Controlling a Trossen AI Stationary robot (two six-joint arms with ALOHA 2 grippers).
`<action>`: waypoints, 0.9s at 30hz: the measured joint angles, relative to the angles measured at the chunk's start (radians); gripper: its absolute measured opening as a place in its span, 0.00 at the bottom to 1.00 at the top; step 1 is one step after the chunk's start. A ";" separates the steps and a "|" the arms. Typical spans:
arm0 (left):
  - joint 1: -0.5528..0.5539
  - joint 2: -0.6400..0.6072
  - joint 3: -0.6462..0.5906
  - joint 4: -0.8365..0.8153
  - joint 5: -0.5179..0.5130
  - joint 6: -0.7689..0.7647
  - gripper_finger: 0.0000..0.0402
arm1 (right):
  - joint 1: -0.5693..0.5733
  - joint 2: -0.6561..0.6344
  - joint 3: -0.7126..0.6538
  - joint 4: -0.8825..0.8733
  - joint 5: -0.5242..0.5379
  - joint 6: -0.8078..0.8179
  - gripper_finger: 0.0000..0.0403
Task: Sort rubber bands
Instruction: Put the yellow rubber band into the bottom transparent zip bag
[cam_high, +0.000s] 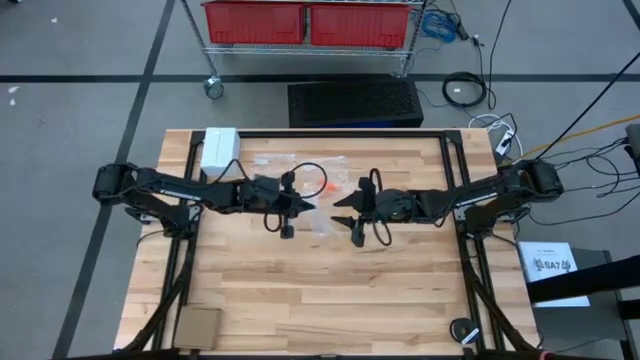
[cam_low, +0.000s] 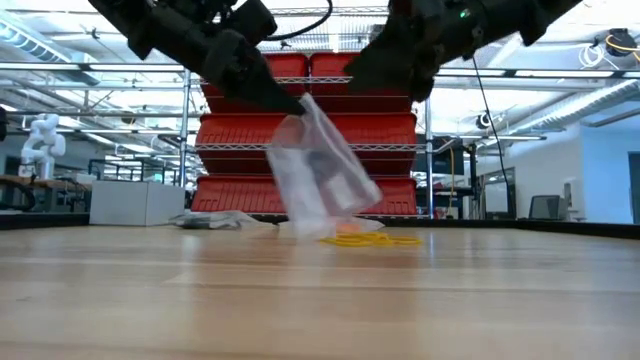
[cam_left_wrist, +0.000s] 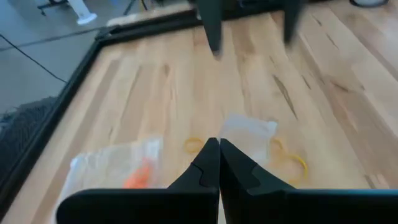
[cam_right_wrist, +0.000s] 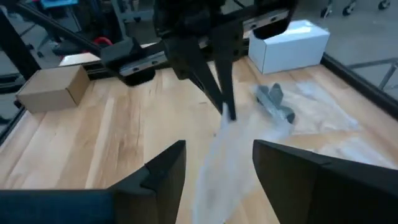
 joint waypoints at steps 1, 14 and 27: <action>0.000 -0.010 0.000 -0.025 0.000 0.004 0.00 | 0.003 -0.018 0.000 -0.016 0.000 -0.007 0.45; 0.004 -0.165 -0.022 -0.152 -0.037 0.031 0.00 | 0.015 0.074 0.000 -0.392 -0.015 -0.036 0.45; 0.048 -0.235 -0.111 -0.120 -0.080 -0.030 0.00 | 0.013 0.314 0.008 -0.246 -0.033 0.373 0.45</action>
